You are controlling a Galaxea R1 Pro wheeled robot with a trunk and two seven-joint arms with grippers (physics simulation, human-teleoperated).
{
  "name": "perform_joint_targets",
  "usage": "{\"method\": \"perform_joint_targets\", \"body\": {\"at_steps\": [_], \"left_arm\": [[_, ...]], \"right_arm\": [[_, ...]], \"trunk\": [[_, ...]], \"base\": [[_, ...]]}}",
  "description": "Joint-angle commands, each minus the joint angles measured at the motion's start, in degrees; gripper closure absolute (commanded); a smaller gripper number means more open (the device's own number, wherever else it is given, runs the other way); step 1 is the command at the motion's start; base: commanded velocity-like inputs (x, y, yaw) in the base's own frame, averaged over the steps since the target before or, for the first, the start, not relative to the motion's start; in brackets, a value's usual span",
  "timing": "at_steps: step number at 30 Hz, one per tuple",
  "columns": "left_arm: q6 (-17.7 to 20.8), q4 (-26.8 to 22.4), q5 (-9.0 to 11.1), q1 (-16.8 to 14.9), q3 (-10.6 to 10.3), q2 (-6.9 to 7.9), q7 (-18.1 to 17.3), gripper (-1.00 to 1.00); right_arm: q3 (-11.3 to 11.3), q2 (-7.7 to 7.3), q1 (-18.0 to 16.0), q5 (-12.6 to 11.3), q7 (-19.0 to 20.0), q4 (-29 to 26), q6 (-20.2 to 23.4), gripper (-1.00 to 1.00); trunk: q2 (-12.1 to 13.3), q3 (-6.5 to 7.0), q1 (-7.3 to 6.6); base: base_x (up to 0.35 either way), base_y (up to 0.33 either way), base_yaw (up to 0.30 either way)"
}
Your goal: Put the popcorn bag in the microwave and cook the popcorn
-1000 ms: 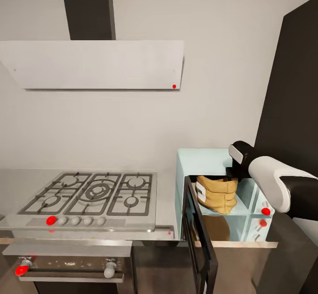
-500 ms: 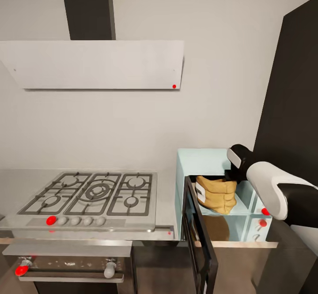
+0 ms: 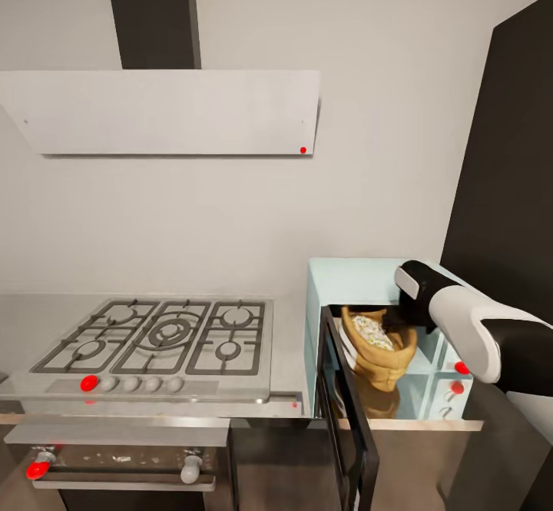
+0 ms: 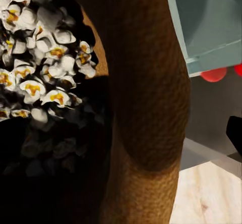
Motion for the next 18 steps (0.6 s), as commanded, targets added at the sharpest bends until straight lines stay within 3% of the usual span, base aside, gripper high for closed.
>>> {"method": "perform_joint_targets", "body": {"at_steps": [1, 7, 18], "left_arm": [[-0.08, -0.10, 0.34, 0.02, 0.10, -0.02, 0.07, -1.00], [-0.04, -0.14, 0.25, 0.02, 0.10, -0.09, -0.38, -1.00], [-0.04, -0.16, -0.17, 0.02, 0.01, -0.36, -0.02, -1.00]], "right_arm": [[0.06, -0.13, -0.03, -0.64, 1.63, -0.11, 0.17, -1.00], [0.14, -0.76, -0.03, -0.61, 4.13, -0.24, 0.17, -1.00], [0.24, -0.87, -0.03, -0.47, 7.54, -2.74, 0.17, -1.00]], "trunk": [[-0.07, -0.08, 0.02], [-0.07, -0.08, 0.02], [-0.07, -0.08, 0.02]], "base": [[0.000, 0.000, 0.000], [-0.056, 0.000, 0.000], [-0.332, 0.000, 0.000]]}}
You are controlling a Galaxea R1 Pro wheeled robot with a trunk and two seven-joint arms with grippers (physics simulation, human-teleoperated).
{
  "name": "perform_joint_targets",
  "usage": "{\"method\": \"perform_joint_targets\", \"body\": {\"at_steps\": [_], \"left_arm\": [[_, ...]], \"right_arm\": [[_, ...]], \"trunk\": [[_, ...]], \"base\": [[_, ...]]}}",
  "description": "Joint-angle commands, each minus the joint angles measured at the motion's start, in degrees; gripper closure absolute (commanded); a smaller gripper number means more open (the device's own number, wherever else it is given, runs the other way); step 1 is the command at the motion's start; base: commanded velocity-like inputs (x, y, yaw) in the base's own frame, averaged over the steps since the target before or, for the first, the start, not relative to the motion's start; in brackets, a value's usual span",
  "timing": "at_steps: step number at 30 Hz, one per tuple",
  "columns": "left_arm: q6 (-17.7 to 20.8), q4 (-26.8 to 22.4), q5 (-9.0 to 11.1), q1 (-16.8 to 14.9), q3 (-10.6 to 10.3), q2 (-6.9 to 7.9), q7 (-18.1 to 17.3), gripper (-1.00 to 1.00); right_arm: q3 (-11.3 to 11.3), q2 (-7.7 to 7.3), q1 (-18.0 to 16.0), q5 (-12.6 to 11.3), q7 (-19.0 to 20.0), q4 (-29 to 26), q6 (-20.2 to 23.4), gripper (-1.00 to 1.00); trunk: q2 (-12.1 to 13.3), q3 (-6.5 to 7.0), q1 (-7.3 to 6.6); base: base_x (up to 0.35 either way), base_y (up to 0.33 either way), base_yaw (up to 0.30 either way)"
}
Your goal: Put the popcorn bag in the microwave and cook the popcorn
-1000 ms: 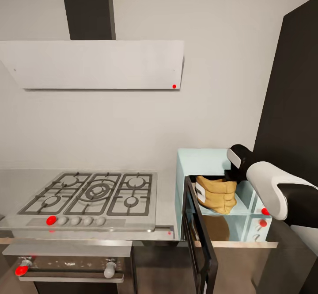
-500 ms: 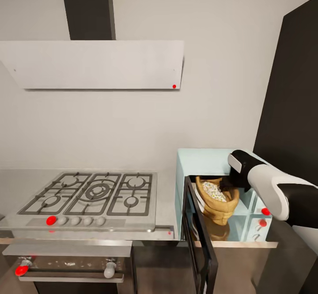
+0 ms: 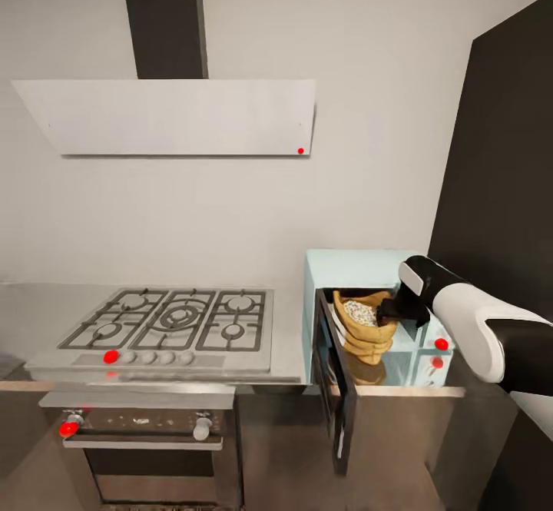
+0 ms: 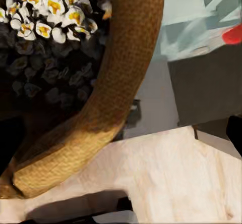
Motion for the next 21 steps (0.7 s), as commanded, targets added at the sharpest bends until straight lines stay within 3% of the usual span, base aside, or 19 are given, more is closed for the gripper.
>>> {"method": "perform_joint_targets", "body": {"at_steps": [1, 3, 5, 6, 8, 10, 11, 13, 18, 21], "left_arm": [[-0.10, -0.11, 0.38, 0.01, 0.05, -0.08, 0.07, -1.00], [-0.12, -0.04, 0.37, 0.01, -0.04, -0.19, 0.07, -1.00], [-0.12, -0.07, 0.37, 0.01, -0.12, -0.37, 0.12, -1.00], [-0.12, -0.01, 0.36, 0.01, -0.15, -0.39, 0.14, -1.00], [-0.12, 0.04, 0.36, 0.01, -0.16, -0.39, 0.16, -1.00], [-0.12, 0.05, 0.37, 0.01, -0.17, -0.39, 0.16, -1.00], [-0.12, 0.06, 0.50, 0.01, -0.17, -0.33, 0.16, -1.00], [-0.13, 0.01, 0.66, 0.01, -0.17, -0.31, 0.16, -1.00], [-0.12, -0.02, 0.80, 0.01, -0.17, -0.30, 0.16, -1.00], [-0.12, -0.03, 0.81, 0.01, -0.15, -0.32, 0.16, -1.00]], "right_arm": [[0.17, -0.01, -0.02, -0.58, 1.19, -2.90, 0.19, -1.00], [0.23, -0.07, -0.02, -0.45, 6.16, -9.08, 0.02, -1.00], [0.17, -1.90, -0.02, -0.64, 10.08, -11.16, -0.58, -1.00], [0.15, -3.10, -0.02, -0.43, 15.54, -12.55, -0.87, -1.00], [0.21, -3.88, -0.02, 0.29, 20.47, -12.90, -0.99, -1.00], [0.56, -4.67, 0.04, 1.61, 21.75, -12.68, -1.00, -1.00], [0.79, -5.12, 2.59, 7.05, 22.67, -11.89, -1.88, -1.00], [0.81, -4.85, 6.20, 8.81, 22.88, -11.73, -4.32, -1.00], [0.83, -4.43, 16.27, 9.66, 23.23, -11.71, -13.33, -1.00], [0.82, -4.41, 17.27, 9.64, 26.03, -11.60, -14.31, -1.00]], "trunk": [[-0.07, -0.09, -0.02], [-0.07, -0.09, -0.02], [-0.07, -0.09, -0.02], [-0.07, -0.09, -0.02], [-0.07, -0.09, -0.02], [-0.07, -0.09, -0.02], [-0.07, -0.09, -0.02], [-0.07, -0.09, -0.02], [-0.07, -0.09, -0.02], [-0.07, -0.09, -0.02]], "base": [[-0.348, 0.000, 0.000], [-0.348, 0.000, 0.000], [-0.348, 0.000, 0.000], [-0.348, 0.000, 0.000], [-0.348, 0.000, 0.000], [-0.346, 0.000, 0.000], [-0.131, 0.000, 0.000], [-0.063, 0.000, 0.000], [-0.011, 0.000, 0.000], [0.000, 0.000, 0.000]]}}
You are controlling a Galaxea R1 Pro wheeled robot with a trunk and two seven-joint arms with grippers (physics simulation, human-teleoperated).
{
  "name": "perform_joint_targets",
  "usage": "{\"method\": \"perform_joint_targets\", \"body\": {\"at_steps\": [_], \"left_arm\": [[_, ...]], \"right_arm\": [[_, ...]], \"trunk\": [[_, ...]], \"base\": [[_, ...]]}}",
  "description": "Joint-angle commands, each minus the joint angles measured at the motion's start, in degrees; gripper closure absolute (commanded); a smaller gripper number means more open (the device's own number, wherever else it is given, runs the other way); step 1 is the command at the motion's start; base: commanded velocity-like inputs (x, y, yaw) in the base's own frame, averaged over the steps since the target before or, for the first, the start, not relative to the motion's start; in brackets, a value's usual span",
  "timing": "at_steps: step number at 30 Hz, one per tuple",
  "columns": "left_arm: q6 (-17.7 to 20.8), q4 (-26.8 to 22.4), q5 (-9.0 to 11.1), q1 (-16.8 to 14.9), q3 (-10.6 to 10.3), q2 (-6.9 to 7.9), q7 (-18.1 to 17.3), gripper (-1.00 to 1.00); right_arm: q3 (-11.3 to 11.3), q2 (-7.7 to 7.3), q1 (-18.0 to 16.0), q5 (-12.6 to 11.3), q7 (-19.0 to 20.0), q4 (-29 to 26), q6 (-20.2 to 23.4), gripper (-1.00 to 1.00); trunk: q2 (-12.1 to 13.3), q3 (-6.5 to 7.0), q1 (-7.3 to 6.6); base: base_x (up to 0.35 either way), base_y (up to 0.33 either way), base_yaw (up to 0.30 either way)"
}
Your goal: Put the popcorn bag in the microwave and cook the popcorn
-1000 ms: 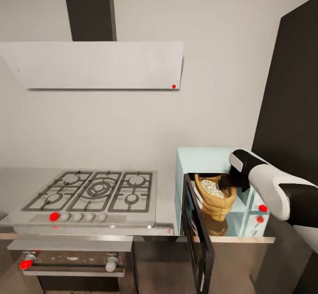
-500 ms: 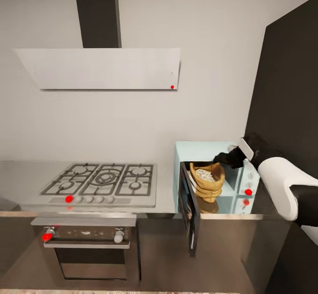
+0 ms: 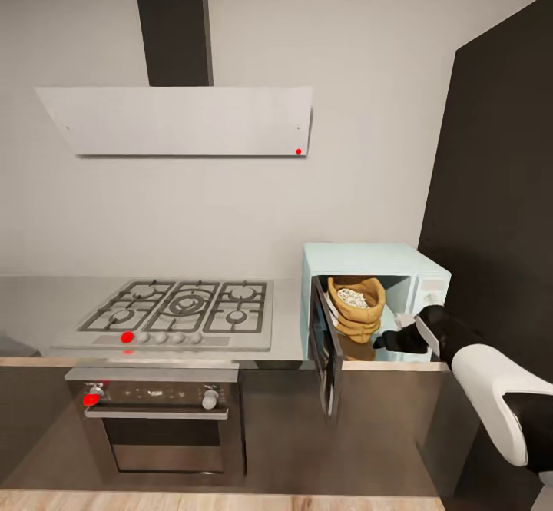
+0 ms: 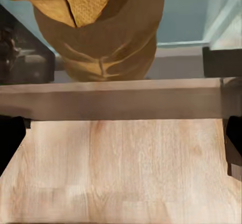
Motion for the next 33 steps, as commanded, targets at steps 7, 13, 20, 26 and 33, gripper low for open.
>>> {"method": "perform_joint_targets", "body": {"at_steps": [7, 13, 20, 26, 33], "left_arm": [[-0.08, -0.10, 0.38, 0.02, 0.13, -0.03, 0.08, -1.00], [-0.08, -0.10, 0.38, 0.02, 0.13, -0.03, 0.08, -1.00], [-0.08, -0.10, 0.38, 0.03, 0.14, -0.06, 0.01, -1.00], [-0.08, -0.10, 0.38, 0.02, 0.14, -0.07, -0.33, -1.00], [-0.08, -0.10, 0.38, 0.02, 0.14, -0.08, -0.47, -1.00]], "right_arm": [[0.10, 2.54, 0.18, -0.72, 1.07, 0.80, -7.29, -1.00], [-0.07, 6.90, 0.18, -0.85, 0.01, 5.68, -23.13, -1.00], [-0.52, 7.27, 0.18, -5.06, -1.47, 6.31, -32.94, -1.00], [-0.53, 7.28, 0.18, -6.24, -9.11, 10.81, -44.87, -1.00], [-0.53, 7.60, 0.18, -6.29, -13.01, 11.90, -49.38, -1.00]], "trunk": [[-0.07, -0.08, 0.02], [-0.07, -0.08, 0.02], [-0.07, -0.08, 0.02], [-0.07, -0.08, 0.02], [-0.07, -0.08, 0.02]], "base": [[0.000, 0.000, 0.000], [0.000, 0.000, 0.000], [0.000, 0.000, 0.000], [0.000, 0.000, 0.000], [0.000, 0.000, 0.000]]}}
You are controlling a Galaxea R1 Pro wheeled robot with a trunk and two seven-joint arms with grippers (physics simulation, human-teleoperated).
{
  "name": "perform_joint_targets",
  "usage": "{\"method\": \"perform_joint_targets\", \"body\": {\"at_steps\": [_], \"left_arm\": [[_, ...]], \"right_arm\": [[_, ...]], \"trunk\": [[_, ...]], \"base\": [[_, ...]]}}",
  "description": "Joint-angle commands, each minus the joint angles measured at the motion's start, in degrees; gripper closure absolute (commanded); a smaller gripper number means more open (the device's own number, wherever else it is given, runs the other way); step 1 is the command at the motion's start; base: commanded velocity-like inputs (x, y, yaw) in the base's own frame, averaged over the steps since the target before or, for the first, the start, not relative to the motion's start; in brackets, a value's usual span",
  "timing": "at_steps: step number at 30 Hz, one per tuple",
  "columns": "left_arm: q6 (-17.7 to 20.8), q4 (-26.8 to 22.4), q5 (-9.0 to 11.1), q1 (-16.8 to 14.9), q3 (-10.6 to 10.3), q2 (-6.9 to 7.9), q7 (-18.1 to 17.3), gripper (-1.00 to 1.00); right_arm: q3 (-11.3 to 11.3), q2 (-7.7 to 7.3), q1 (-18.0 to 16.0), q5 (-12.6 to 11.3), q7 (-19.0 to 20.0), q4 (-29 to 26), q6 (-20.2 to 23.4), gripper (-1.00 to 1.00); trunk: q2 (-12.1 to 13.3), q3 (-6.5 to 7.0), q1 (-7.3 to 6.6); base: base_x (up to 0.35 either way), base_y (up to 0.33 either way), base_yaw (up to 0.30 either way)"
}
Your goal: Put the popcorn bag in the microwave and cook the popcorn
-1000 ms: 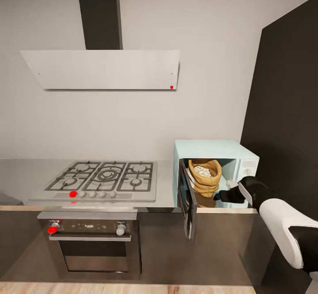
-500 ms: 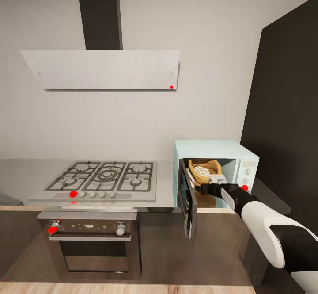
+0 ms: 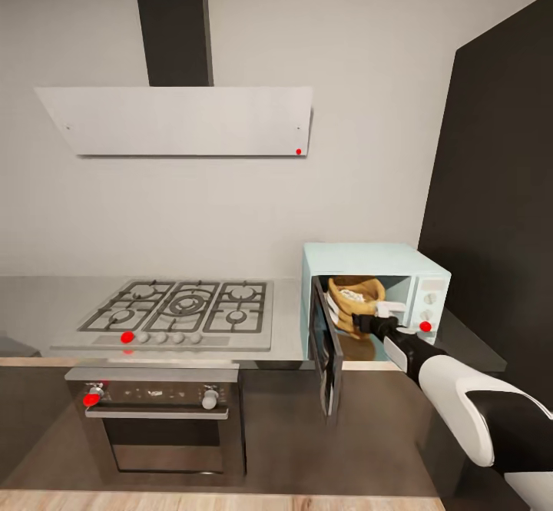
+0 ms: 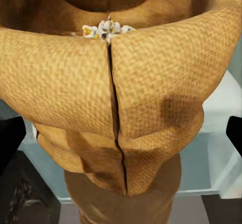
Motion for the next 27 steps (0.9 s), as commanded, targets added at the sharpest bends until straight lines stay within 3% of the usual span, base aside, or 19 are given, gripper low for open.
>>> {"method": "perform_joint_targets", "body": {"at_steps": [1, 6, 10, 16, 22, 27], "left_arm": [[-0.08, -0.10, 0.36, 0.02, 0.08, 0.00, 0.05, -1.00], [-0.08, -0.18, 0.36, 0.02, 0.04, 0.02, 0.01, -1.00], [-0.08, -0.26, 0.36, 0.03, -0.01, 0.03, 0.00, -1.00], [-0.08, -0.27, 0.36, 0.02, -0.01, -0.03, 0.00, -1.00], [-0.02, -0.35, 0.36, 0.02, -0.01, 0.01, 0.05, -1.00], [-0.02, -0.36, 0.36, 0.02, -0.03, 0.05, 0.00, -1.00]], "right_arm": [[0.11, 0.23, -0.05, -0.56, 0.26, 0.09, -0.71, -1.00], [0.11, 1.45, -0.05, -0.33, -0.06, 0.05, -2.67, -1.00], [-0.01, 1.57, -0.05, -0.29, -0.33, -0.49, -3.50, -1.00], [-0.06, 1.78, -0.05, -0.34, -4.42, -0.80, -5.82, -1.00], [-0.05, 1.84, -0.05, -0.37, -4.77, -0.87, -5.93, -1.00], [0.02, 1.83, -0.05, -0.37, -4.78, -0.82, -5.89, -1.00]], "trunk": [[-0.07, -0.08, 0.01], [-0.07, -0.08, 0.01], [-0.07, -0.08, 0.01], [-0.07, -0.08, 0.01], [-0.07, -0.08, 0.01], [-0.07, -0.08, 0.01]], "base": [[0.000, 0.000, 0.000], [0.000, 0.000, 0.000], [0.000, 0.000, 0.000], [0.000, 0.000, 0.000], [0.013, 0.000, 0.000], [0.242, 0.000, 0.000]]}}
